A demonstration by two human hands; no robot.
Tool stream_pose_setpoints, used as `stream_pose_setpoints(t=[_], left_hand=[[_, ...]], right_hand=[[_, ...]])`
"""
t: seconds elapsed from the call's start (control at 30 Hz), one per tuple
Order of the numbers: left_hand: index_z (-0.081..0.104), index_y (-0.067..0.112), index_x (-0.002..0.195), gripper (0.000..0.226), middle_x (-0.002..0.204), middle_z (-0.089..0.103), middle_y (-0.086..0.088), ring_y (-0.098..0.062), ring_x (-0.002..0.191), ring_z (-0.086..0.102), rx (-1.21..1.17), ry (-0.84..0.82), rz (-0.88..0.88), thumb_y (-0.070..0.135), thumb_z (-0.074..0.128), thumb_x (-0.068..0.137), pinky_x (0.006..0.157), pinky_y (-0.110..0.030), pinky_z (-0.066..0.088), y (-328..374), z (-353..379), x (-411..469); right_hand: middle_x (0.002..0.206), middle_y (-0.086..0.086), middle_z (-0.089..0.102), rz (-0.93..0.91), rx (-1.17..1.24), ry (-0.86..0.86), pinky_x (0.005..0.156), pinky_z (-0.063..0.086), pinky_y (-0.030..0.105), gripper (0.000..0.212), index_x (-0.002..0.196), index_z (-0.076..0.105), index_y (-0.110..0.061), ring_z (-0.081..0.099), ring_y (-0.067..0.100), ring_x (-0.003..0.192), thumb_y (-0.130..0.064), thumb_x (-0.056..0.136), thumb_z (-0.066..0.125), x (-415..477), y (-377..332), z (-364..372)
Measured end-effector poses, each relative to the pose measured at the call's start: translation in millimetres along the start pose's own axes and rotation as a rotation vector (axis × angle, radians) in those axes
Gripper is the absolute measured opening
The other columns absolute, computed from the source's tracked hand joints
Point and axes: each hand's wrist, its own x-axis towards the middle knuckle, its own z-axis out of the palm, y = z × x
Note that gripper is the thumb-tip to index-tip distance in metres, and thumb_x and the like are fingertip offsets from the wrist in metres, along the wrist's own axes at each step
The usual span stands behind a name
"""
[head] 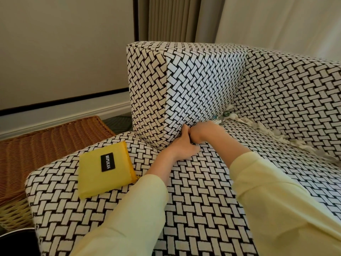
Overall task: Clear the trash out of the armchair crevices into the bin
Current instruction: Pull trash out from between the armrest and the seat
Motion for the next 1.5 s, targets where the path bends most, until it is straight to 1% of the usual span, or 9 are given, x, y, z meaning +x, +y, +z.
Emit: stream_pose_setpoints(t=[0.13, 0.4, 0.63, 0.8, 1.03, 1.2, 1.3, 1.4, 1.5], left_hand=[[-0.001, 0.018, 0.141, 0.076, 0.104, 0.057, -0.01, -0.021, 0.089, 0.056, -0.005, 0.0, 0.001, 0.024, 0.052, 0.086, 0.077, -0.032, 0.045, 1, 0, -2], [-0.003, 0.019, 0.141, 0.076, 0.106, 0.059, -0.012, -0.027, 0.097, 0.058, 0.012, 0.033, -0.025, 0.018, 0.05, 0.087, 0.079, -0.036, 0.045, 6, 3, -7], [0.018, 0.019, 0.112, 0.041, 0.073, 0.043, 0.003, -0.013, 0.061, 0.044, 0.059, 0.036, 0.019, 0.017, 0.05, 0.086, 0.051, -0.027, 0.034, 5, 2, -7], [0.018, 0.024, 0.109, 0.038, 0.083, 0.048, -0.001, -0.02, 0.072, 0.049, 0.054, 0.04, 0.033, 0.019, 0.048, 0.086, 0.063, -0.03, 0.038, 1, 4, -6], [0.022, 0.027, 0.118, 0.041, 0.114, 0.056, -0.007, -0.026, 0.094, 0.059, 0.041, 0.071, 0.07, 0.021, 0.048, 0.086, 0.087, -0.043, 0.048, 2, 2, -13], [0.019, 0.032, 0.13, 0.05, 0.108, 0.044, 0.001, -0.019, 0.082, 0.05, -0.004, 0.01, 0.077, 0.015, 0.044, 0.09, 0.077, -0.034, 0.042, -2, -4, -21], [0.021, 0.032, 0.133, 0.053, 0.099, 0.044, 0.007, -0.016, 0.085, 0.05, -0.019, -0.009, 0.061, 0.012, 0.045, 0.09, 0.086, -0.038, 0.044, -6, -9, -25], [0.031, 0.027, 0.134, 0.051, 0.126, 0.047, -0.001, -0.017, 0.087, 0.058, -0.081, 0.001, 0.061, 0.008, 0.045, 0.089, 0.074, -0.028, 0.047, -2, -13, -28], [0.049, 0.012, 0.126, 0.036, 0.107, 0.054, -0.006, -0.011, 0.072, 0.047, -0.531, 0.095, -0.014, 0.008, 0.041, 0.091, 0.068, -0.024, 0.042, 7, -11, -30]], right_hand=[[0.124, 0.008, 0.053, 0.036, -0.114, 0.01, 0.099, 0.038, 0.038, 0.04, 0.132, 0.042, -0.011, 0.049, 0.025, 0.117, -0.017, 0.093, 0.042, 5, -7, 4], [0.125, 0.01, 0.053, -0.019, -0.158, 0.106, 0.1, 0.038, 0.041, 0.037, 0.13, 0.043, -0.008, 0.049, 0.026, 0.118, -0.019, 0.095, 0.041, -2, -9, 6], [0.098, 0.009, 0.062, -0.047, 0.149, 0.31, 0.079, 0.043, 0.036, 0.029, 0.099, 0.06, -0.008, 0.056, 0.026, 0.1, -0.021, 0.093, 0.035, -8, -1, 16], [0.073, 0.002, 0.05, -0.088, 0.377, 0.245, 0.065, 0.04, 0.032, 0.019, 0.074, 0.048, -0.013, 0.056, 0.026, 0.084, -0.017, 0.091, 0.041, -3, 14, 26], [0.102, 0.01, 0.062, 0.1, 0.41, 0.514, 0.067, 0.042, 0.032, 0.024, 0.108, 0.059, -0.008, 0.06, 0.026, 0.09, -0.012, 0.095, 0.039, -15, 0, 38], [0.084, -0.004, 0.058, 0.187, 1.266, 0.703, 0.065, 0.038, 0.017, 0.031, 0.101, 0.063, -0.005, 0.052, 0.003, 0.074, -0.017, 0.099, 0.035, -16, 15, 53], [0.055, -0.006, 0.039, 0.222, 1.798, 0.571, 0.043, 0.029, 0.012, 0.033, 0.068, 0.045, -0.01, 0.038, 0.001, 0.044, -0.013, 0.097, 0.031, -18, 24, 55], [0.037, -0.008, 0.029, 0.059, 2.471, 0.268, 0.029, 0.017, 0.012, 0.04, 0.057, 0.036, -0.018, 0.023, 0.005, 0.028, -0.023, 0.097, 0.032, -31, 28, 54], [0.04, -0.007, 0.035, -0.051, 2.507, 0.1, 0.026, 0.019, 0.013, 0.034, 0.063, 0.039, -0.015, 0.025, 0.005, 0.027, -0.02, 0.096, 0.035, -42, 26, 49]])
